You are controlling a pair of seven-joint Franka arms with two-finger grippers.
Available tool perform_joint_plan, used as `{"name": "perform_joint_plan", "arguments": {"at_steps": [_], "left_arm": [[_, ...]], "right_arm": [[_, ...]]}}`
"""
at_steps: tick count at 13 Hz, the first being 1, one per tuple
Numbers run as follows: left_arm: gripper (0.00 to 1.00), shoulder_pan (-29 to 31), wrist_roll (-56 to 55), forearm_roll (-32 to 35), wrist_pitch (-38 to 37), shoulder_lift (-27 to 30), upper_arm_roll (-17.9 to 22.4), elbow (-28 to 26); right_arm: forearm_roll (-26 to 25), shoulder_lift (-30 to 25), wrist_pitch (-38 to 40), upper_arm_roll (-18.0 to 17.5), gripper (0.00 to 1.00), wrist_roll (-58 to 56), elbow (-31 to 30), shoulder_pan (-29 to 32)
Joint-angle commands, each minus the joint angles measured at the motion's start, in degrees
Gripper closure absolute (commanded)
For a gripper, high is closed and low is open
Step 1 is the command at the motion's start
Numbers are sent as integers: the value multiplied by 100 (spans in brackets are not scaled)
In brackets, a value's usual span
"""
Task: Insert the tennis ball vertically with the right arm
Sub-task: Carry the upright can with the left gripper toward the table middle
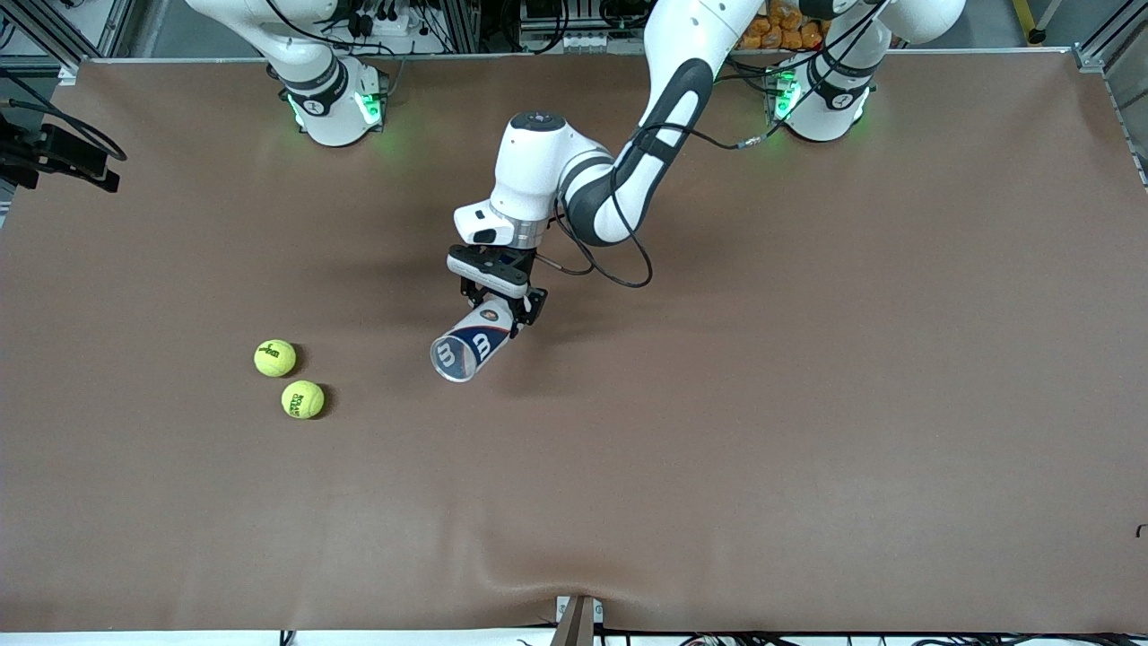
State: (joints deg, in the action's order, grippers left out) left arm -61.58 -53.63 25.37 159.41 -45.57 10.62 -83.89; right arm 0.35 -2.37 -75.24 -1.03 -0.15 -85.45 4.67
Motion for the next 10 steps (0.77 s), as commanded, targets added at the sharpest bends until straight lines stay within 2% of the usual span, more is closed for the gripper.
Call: {"name": "perform_joint_plan", "arguments": {"at_steps": [1, 4, 6, 10], "left_arm": [[28, -266, -647, 424, 134, -101, 336, -13], [28, -284, -1183, 942, 134, -110, 362, -13], [28, -293, -1648, 1512, 125, -162, 362, -13], [28, -337, -3246, 3286, 108, -285, 362, -22]], "right_arm": [[-18, 61, 36, -11, 0, -55, 108, 8], [-27, 61, 36, -11, 0, -55, 108, 16], [-27, 61, 36, -11, 0, -55, 108, 16], [-35, 79, 36, -11, 0, -55, 108, 25]]}}
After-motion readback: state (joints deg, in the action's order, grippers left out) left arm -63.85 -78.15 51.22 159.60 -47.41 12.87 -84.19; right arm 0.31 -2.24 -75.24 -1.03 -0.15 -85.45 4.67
